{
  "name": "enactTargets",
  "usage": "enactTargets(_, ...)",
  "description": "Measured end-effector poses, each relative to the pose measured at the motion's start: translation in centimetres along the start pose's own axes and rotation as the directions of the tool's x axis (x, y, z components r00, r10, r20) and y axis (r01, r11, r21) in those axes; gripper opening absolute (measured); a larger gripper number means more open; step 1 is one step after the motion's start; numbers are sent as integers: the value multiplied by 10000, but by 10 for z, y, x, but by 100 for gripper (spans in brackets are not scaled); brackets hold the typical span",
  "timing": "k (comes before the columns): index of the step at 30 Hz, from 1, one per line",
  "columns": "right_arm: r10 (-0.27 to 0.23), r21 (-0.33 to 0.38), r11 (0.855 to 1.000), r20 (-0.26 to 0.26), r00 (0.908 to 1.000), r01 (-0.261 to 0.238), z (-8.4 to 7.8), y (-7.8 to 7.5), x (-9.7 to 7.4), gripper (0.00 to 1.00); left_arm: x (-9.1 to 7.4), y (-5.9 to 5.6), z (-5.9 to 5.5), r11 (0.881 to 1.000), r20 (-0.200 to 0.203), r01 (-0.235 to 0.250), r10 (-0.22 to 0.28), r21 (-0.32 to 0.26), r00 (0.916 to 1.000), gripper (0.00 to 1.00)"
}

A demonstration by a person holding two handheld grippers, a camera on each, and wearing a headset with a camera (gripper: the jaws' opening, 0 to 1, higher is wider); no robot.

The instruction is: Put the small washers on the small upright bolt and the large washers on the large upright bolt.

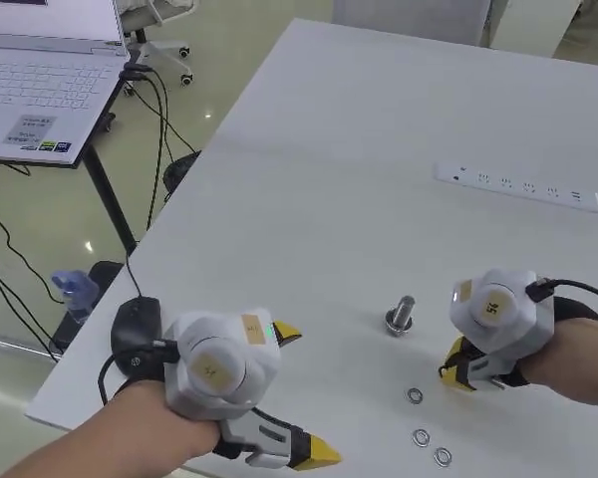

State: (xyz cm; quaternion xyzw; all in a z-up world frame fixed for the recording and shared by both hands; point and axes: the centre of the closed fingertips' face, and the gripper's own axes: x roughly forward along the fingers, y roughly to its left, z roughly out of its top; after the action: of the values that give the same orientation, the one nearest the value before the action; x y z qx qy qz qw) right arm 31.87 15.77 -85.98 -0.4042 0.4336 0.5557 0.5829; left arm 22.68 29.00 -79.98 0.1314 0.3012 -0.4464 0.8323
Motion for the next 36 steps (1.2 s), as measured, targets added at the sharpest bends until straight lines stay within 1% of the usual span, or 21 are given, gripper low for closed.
enactTargets(5, -47, 328, 9995, 70, 10000, 44, -4, -2, -16, 12, 3, -1, 2, 10000, 15, 50, -50, 38, 10000, 83)
enactTargets(9, -118, 491, 9987, 83, 9999, 113, -10, -3, -24, 12, 6, -1, 4, 9999, -4, 84, -84, 81, 10000, 83)
enactTargets(19, -299, 869, 9958, 68, 9995, 292, -27, -5, -40, 12, 7, 2, 8, 9999, 34, 88, -89, 133, 10000, 82)
enactTargets(24, -359, 1091, 9934, -26, 9994, 360, -38, -7, -46, 12, 8, 2, 9, 9998, 21, 88, -88, 167, 10000, 82)
enactTargets(33, -572, 1454, 9876, -220, 9981, 598, -57, -15, -58, 12, 9, 3, 10, 9998, 2, 74, -74, 170, 10000, 82)
enactTargets(36, -709, 1614, 9841, -267, 9971, 743, -65, -22, -64, 12, 9, 4, 11, 9999, 20, 63, -63, 155, 10000, 83)
